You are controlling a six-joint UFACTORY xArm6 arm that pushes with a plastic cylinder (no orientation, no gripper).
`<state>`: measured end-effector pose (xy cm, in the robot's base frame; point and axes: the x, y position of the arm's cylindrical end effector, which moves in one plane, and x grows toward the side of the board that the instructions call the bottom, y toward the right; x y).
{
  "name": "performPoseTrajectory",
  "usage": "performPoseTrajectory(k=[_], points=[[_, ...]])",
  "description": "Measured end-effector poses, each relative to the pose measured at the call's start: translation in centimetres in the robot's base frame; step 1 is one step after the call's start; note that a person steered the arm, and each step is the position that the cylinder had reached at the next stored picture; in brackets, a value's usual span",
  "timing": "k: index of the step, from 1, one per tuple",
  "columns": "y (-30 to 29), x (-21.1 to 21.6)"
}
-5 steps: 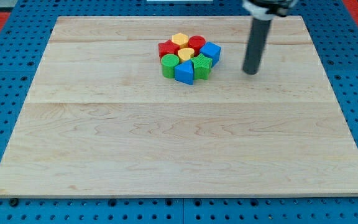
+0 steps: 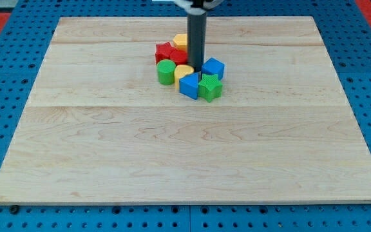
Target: Separate the blue triangle from group of blocks
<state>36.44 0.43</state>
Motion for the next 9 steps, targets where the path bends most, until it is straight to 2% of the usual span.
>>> performPoseTrajectory(k=[1, 3, 4, 6, 7, 9], points=[[-0.5, 2.5], [2.3, 5.7], [0.3, 9.0], [0.2, 13.0], [-2.2, 15.0], [-2.3, 16.2]])
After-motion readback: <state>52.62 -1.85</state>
